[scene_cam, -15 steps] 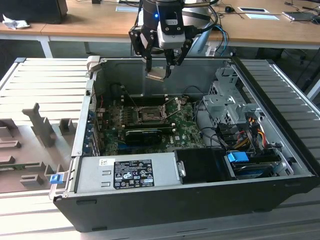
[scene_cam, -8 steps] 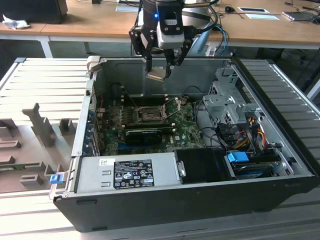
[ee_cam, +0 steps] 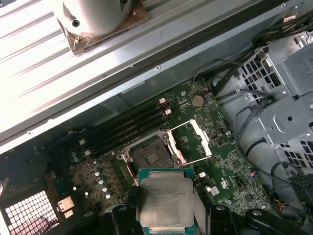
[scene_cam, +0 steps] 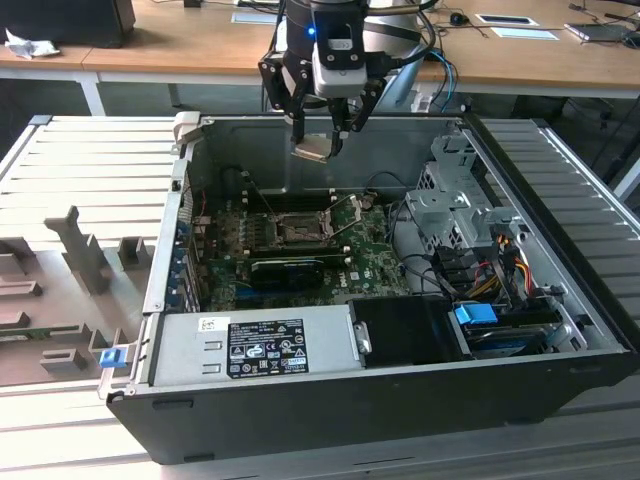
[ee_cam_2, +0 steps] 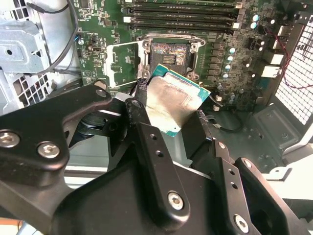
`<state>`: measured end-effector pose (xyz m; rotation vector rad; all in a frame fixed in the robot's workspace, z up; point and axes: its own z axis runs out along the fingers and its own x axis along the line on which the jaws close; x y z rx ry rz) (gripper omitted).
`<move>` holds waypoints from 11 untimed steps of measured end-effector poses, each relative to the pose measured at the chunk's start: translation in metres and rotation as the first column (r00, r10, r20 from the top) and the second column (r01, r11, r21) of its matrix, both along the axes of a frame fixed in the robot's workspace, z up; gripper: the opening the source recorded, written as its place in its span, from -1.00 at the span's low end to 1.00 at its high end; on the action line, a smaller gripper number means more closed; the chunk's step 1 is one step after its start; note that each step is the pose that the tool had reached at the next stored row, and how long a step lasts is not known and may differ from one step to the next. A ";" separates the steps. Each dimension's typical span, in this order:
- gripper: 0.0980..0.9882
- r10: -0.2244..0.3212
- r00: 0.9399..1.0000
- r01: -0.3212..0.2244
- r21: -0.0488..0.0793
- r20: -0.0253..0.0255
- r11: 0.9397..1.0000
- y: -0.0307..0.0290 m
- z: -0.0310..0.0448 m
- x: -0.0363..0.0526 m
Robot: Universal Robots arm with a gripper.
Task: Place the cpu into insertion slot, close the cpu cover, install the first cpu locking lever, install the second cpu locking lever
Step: 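Place the cpu into insertion slot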
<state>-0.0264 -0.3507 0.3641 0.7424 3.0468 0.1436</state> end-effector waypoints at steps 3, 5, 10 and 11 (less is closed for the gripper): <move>-0.04 -0.008 1.000 0.008 0.000 0.000 1.000 0.0000 -0.0001 0.0000; -0.04 -0.012 1.000 0.012 0.000 0.000 1.000 0.0000 -0.0001 0.0000; -0.04 -0.035 0.999 0.035 0.000 0.000 0.999 0.0000 -0.0003 0.0000; -0.04 -0.039 0.999 0.039 0.000 0.000 0.999 0.0000 -0.0003 0.0000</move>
